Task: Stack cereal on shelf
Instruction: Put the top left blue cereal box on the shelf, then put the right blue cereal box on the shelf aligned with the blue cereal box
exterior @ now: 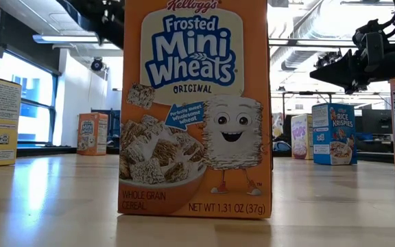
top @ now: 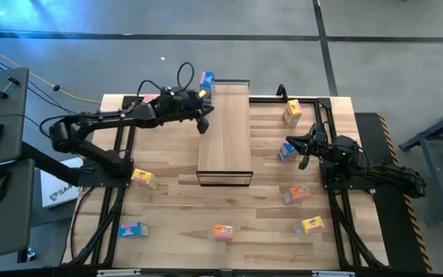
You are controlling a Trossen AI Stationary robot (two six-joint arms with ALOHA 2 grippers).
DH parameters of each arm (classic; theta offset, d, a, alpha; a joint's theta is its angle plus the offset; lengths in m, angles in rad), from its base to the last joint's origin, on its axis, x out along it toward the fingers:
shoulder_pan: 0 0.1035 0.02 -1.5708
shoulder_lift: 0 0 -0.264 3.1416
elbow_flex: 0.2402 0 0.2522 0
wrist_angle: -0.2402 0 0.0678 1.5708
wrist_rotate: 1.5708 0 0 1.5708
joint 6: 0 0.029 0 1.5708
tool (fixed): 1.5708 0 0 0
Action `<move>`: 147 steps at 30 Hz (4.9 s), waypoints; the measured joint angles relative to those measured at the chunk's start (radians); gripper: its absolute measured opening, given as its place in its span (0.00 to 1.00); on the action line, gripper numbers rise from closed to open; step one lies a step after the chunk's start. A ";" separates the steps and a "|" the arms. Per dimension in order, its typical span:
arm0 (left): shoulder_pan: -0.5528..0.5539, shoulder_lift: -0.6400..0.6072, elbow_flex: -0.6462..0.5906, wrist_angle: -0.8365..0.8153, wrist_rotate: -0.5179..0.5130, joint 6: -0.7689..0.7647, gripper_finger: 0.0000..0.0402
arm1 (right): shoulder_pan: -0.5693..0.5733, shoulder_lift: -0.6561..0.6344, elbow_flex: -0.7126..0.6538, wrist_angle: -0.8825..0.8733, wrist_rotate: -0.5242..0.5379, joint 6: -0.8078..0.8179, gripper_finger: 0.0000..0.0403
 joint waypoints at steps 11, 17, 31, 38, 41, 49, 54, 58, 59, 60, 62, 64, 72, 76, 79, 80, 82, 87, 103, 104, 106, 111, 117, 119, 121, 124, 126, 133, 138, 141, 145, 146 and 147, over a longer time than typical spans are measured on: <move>0.033 0.103 -0.011 0.138 -0.196 -0.023 0.00 | 0.000 0.000 0.000 0.000 0.000 -0.008 0.03; 0.051 0.124 -0.011 0.187 -0.183 -0.033 0.00 | 0.000 0.000 0.000 0.000 0.000 -0.008 0.03; -0.007 0.086 -0.011 0.137 -0.101 0.001 0.00 | 0.000 -0.002 0.000 0.186 -0.075 -0.095 0.03; -0.003 0.087 -0.011 0.133 -0.270 -0.006 0.00 | 0.000 -0.002 0.000 0.260 -0.079 -0.007 0.03; 0.006 0.087 -0.011 0.126 -0.301 -0.015 0.00 | 0.000 -0.002 0.000 0.248 -0.079 -0.002 0.03; 0.023 0.091 -0.012 0.115 -0.327 -0.032 0.00 | 0.000 -0.002 0.000 0.244 -0.067 0.018 0.03; 0.028 0.091 -0.012 0.114 -0.328 -0.030 0.00 | 0.000 -0.002 0.000 0.244 0.006 0.023 0.04; 0.014 0.074 -0.012 0.066 -0.335 -0.030 0.00 | 0.000 -0.002 0.013 0.208 0.026 0.050 0.09; 0.006 0.063 -0.012 0.054 -0.336 -0.031 0.00 | 0.000 -0.001 0.029 0.175 0.026 0.058 0.11; -0.006 0.050 -0.012 0.046 -0.336 -0.031 0.00 | 0.000 -0.001 0.048 0.137 0.027 0.067 0.14; -0.035 0.026 -0.012 0.028 -0.335 -0.029 0.00 | 0.000 0.001 0.096 0.049 0.037 0.080 0.20; -0.067 0.006 -0.021 0.027 -0.334 -0.023 0.00 | 0.000 0.013 0.152 -0.061 0.038 0.080 0.26; -0.152 -0.126 -0.193 0.173 -0.297 -0.097 0.00 | 0.009 0.207 0.335 -0.278 -0.005 0.107 0.44; -0.167 -0.202 -0.267 0.196 -0.290 -0.190 0.00 | 0.009 0.368 0.460 -0.462 0.065 0.177 0.55; -0.180 -0.242 -0.309 0.204 -0.291 -0.215 0.00 | 0.009 0.498 0.574 -0.620 0.071 0.263 0.63; -0.183 -0.252 -0.320 0.202 -0.291 -0.216 0.00 | 0.009 0.545 0.614 -0.677 0.070 0.294 0.65; -0.184 -0.265 -0.336 0.206 -0.291 -0.232 0.00 | 0.009 0.637 0.694 -0.818 0.059 0.380 0.68; -0.184 -0.273 -0.380 0.219 -0.290 -0.270 0.00 | 0.009 0.834 0.864 -1.106 0.049 0.631 0.69; -0.176 -0.273 -0.458 0.285 -0.289 -0.268 0.00 | 0.033 0.975 0.864 -1.282 0.022 0.854 0.03; -0.174 -0.273 -0.458 0.287 -0.289 -0.268 0.00 | 0.031 0.975 0.860 -1.266 0.031 0.851 0.03; -0.174 -0.273 -0.458 0.289 -0.290 -0.261 0.00 | 0.022 0.979 0.859 -1.259 0.036 0.848 0.06; -0.174 -0.273 -0.458 0.295 -0.290 -0.257 0.00 | 0.000 1.008 0.859 -1.249 0.037 0.821 0.11; -0.174 -0.273 -0.458 0.294 -0.290 -0.257 0.00 | -0.023 1.034 0.858 -1.202 0.036 0.777 0.11; -0.175 -0.273 -0.458 0.294 -0.291 -0.257 0.00 | -0.032 1.034 0.858 -1.204 0.036 0.777 0.11; -0.176 -0.273 -0.458 0.295 -0.291 -0.256 0.00 | -0.041 1.034 0.858 -1.204 0.036 0.774 0.11; -0.176 -0.273 -0.458 0.299 -0.291 -0.256 0.00 | -0.057 1.034 0.858 -1.194 0.038 0.745 0.11; -0.176 -0.273 -0.458 0.301 -0.291 -0.257 0.00 | -0.068 1.034 0.858 -1.178 0.038 0.722 0.11; -0.176 -0.273 -0.458 0.301 -0.293 -0.257 0.00 | -0.129 1.034 0.858 -1.135 0.034 0.621 0.11; -0.176 -0.273 -0.458 0.302 -0.292 -0.258 0.00 | -0.147 1.034 0.858 -1.136 0.015 0.596 0.11; -0.180 -0.273 -0.458 0.302 -0.293 -0.260 0.00 | -0.149 1.033 0.858 -1.145 -0.020 0.623 0.11; -0.192 -0.273 -0.458 0.310 -0.293 -0.259 0.00 | -0.147 1.033 0.858 -1.218 -0.064 0.700 0.11; -0.194 -0.273 -0.458 0.310 -0.293 -0.259 0.00 | -0.144 1.033 0.858 -1.241 -0.066 0.717 0.11; -0.195 -0.273 -0.458 0.310 -0.292 -0.257 0.00 | -0.140 1.033 0.858 -1.264 -0.060 0.732 0.11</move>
